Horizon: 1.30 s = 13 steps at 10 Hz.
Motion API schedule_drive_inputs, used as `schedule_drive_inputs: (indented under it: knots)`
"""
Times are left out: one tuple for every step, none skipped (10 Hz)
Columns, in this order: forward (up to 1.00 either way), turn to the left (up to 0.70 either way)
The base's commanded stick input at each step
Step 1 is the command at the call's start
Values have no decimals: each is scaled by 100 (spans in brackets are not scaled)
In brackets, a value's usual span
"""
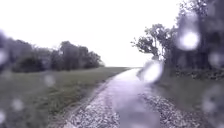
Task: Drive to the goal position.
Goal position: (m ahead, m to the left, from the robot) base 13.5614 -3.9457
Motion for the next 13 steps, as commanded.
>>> schedule_drive_inputs:
  knots:
    - [67, 0]
    - [67, 0]
    - [67, 0]
    - [68, 0]
    - [68, 0]
    - [68, 0]
    - [67, 0]
    - [67, -9]
    - [67, -13]
    - [67, -13]
    - [68, -13]
    - [68, -13]
    - [68, -13]
